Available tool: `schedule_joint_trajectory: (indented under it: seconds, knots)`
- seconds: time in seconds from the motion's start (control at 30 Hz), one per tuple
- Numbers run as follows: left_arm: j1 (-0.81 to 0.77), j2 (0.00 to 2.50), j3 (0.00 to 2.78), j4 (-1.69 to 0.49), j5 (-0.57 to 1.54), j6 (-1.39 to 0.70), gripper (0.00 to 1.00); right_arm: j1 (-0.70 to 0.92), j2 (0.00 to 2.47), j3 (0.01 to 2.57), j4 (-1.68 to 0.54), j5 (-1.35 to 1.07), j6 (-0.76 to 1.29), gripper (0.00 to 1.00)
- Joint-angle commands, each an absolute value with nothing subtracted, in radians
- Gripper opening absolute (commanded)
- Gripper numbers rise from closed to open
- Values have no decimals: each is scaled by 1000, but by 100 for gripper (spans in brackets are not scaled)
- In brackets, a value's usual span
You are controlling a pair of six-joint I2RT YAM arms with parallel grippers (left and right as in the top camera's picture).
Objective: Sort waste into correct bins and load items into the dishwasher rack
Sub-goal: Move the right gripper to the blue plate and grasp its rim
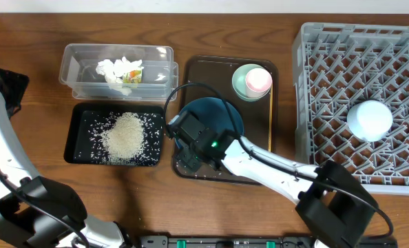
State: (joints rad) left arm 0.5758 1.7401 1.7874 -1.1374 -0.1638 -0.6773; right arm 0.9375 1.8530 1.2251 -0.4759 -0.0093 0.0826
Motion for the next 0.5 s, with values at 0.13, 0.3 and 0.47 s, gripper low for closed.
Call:
schedule_joint_trajectory:
  seconds: [0.13, 0.3, 0.47]
  knots:
    - [580, 1745, 1790, -1140, -170, -675, 95, 968, 1882, 1247, -488, 19, 62, 60]
    - [580, 1745, 1790, -1140, -170, -675, 95, 995, 1919, 1247, -509, 19, 73, 57]
    - [580, 1745, 1790, -1140, -170, -675, 95, 1023, 1925, 1247, -506, 47, 75, 55]
